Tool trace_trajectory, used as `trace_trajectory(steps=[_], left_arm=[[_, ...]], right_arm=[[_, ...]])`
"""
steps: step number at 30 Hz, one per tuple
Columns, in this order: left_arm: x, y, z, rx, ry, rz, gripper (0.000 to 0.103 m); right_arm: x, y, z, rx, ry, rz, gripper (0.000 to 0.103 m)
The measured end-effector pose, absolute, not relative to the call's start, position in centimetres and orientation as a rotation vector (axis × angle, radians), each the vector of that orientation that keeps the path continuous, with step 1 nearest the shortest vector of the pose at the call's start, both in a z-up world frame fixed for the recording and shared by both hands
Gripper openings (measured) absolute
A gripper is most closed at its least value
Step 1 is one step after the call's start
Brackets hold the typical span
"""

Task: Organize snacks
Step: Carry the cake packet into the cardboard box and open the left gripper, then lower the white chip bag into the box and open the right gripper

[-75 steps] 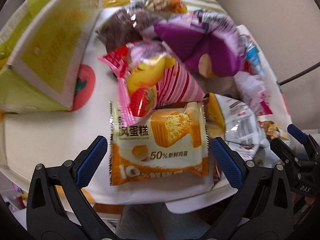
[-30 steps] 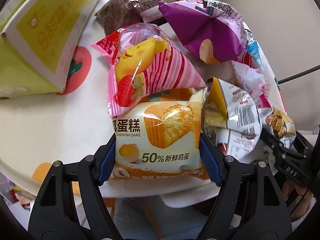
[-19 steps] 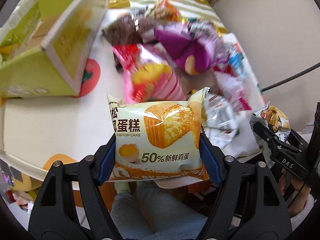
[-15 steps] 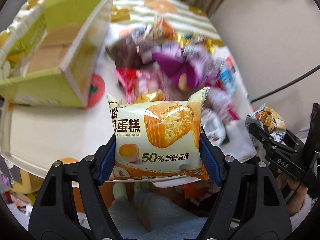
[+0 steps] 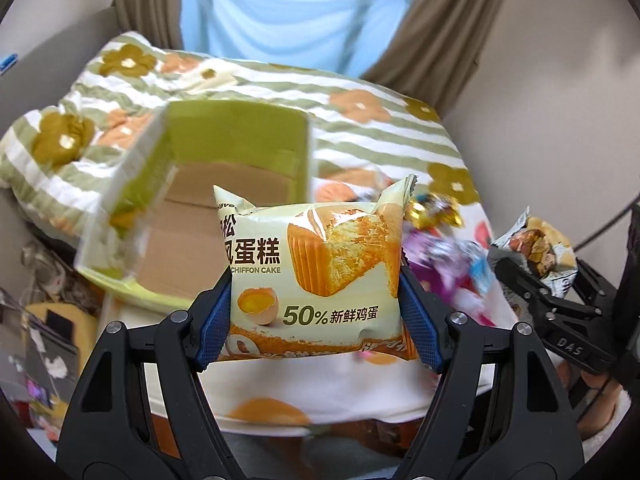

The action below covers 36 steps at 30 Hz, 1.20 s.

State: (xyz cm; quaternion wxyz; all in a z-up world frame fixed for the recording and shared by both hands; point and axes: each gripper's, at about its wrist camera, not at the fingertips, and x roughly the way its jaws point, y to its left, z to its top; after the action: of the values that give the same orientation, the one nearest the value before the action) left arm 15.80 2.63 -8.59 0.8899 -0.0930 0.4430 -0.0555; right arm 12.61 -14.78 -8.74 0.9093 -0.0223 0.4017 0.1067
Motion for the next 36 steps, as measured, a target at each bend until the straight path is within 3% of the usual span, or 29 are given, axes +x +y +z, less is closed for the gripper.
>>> trace_trajectory(steps=[8, 16, 19, 21, 23, 36], left_arm=[[20.5, 11.5, -10.2, -0.143, 0.984, -0.092, 0.072], [25.6, 14.9, -14.3, -0.047, 1.074, -0.156, 0.074], [26.7, 15.0, -15.4, 0.01, 1.074, -0.169, 0.082], [27.0, 14.9, -15.8, 0.049, 1.073, -0.168, 0.096], [27.1, 15.0, -15.9, 0.065, 1.064, -0.16, 0.102], [24.7, 18.8, -14.9, -0.053, 1.066, -0.062, 0.102]], right_arm=[[17.4, -4.3, -7.9, -0.032, 0.815, 0.278, 0.07], [21.3, 3.2, -9.5, -0.026, 0.874, 0.244, 0.07], [22.3, 4.1, -10.3, -0.009, 0.897, 0.209, 0.07], [22.9, 4.3, -10.7, 0.003, 0.912, 0.192, 0.07], [23.5, 4.7, -11.1, 0.012, 0.927, 0.19, 0.07], [25.9, 8.1, -12.7, -0.084, 0.96, 0.321, 0.071]])
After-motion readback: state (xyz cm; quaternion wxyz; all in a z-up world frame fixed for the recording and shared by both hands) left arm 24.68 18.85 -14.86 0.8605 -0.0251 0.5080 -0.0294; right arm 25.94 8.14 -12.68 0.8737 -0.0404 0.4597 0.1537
